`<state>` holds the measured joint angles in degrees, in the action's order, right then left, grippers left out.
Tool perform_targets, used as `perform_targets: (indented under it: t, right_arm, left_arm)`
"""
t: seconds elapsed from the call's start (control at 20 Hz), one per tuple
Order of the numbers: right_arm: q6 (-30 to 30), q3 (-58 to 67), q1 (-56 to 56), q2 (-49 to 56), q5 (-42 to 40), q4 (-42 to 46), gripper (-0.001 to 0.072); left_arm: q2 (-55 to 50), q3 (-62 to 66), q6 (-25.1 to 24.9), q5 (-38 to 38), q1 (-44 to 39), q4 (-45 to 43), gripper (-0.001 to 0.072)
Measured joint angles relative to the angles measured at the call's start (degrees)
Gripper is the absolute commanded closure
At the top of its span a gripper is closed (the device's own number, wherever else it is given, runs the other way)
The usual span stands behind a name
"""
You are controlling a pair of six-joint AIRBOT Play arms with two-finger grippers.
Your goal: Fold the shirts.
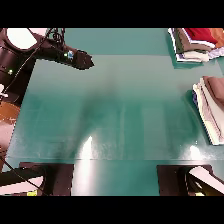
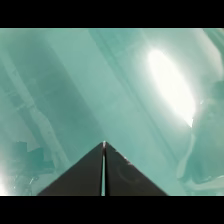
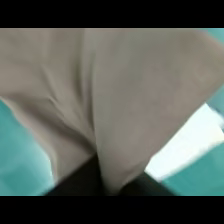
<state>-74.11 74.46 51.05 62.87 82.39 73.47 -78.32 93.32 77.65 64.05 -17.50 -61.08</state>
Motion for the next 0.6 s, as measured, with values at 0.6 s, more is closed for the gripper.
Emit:
perform_targets:
  t: [0.6]
  right_arm:
    - [-5.8, -0.9, -3.2, -1.8, -0.3, -2.7, 0.0272]
  left_arm:
    - [0.0, 0.0, -0.1, -0.3, 0.0, 0.0, 0.0678]
